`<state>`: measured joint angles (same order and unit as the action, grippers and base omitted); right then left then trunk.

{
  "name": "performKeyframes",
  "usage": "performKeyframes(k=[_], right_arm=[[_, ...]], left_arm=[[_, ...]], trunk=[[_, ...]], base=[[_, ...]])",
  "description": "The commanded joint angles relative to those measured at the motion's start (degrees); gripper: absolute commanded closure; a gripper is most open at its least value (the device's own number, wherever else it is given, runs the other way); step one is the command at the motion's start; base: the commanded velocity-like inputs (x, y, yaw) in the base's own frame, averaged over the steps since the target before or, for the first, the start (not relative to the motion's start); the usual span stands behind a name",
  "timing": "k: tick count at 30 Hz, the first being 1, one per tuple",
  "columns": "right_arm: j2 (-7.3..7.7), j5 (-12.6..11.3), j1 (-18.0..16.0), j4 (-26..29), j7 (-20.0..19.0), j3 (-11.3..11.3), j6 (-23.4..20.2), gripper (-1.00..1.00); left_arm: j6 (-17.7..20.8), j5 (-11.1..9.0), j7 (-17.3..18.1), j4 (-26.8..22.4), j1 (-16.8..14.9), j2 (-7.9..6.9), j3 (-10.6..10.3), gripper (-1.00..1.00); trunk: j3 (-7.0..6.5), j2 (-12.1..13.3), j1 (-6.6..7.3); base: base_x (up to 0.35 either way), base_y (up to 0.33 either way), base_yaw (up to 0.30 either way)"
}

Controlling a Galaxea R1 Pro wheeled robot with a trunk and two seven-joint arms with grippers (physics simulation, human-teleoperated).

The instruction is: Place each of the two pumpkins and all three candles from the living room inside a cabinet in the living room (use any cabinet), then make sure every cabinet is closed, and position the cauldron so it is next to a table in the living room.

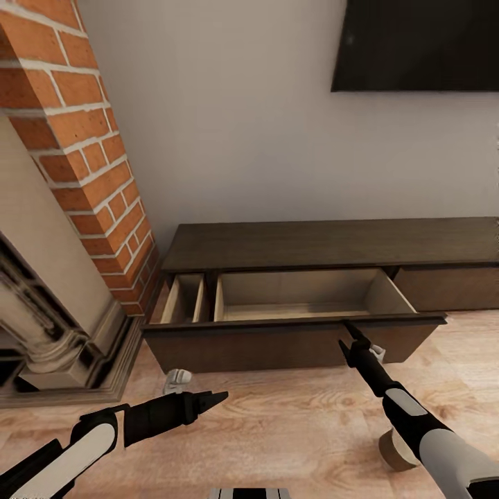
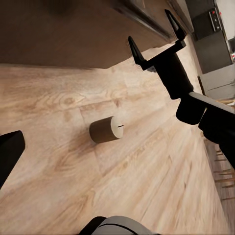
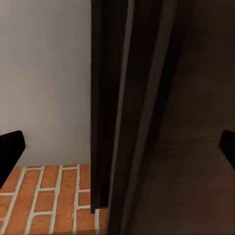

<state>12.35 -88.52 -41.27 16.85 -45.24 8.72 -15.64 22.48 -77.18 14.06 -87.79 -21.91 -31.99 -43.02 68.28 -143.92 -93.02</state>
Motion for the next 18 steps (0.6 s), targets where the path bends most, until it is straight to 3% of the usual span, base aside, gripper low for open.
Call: performKeyframes(k=[1,9,18], right_arm=[[0.05,-0.6,-0.04,-0.06,-0.18,0.34,-0.36,-1.0],[0.05,-0.6,-0.04,-0.07,-0.11,0.34,-0.36,-1.0],[0.05,-0.11,-0.01,2.45,-0.07,0.2,-0.33,-1.0]], left_arm=[[0.23,-0.52,-0.03,0.48,-0.06,0.01,0.0,-1.0],[0.28,-0.47,-0.11,1.68,-0.06,0.06,1.02,-1.0],[0.37,-0.52,-0.15,3.83,-0.06,0.13,1.39,-1.0]], trunk=[[-0.18,0.0,0.03],[-1.96,0.1,0.24],[-3.95,0.22,0.47]], base=[[0.0,0.0,0.0],[-0.02,0.0,0.0],[-0.293,0.0,0.0]])
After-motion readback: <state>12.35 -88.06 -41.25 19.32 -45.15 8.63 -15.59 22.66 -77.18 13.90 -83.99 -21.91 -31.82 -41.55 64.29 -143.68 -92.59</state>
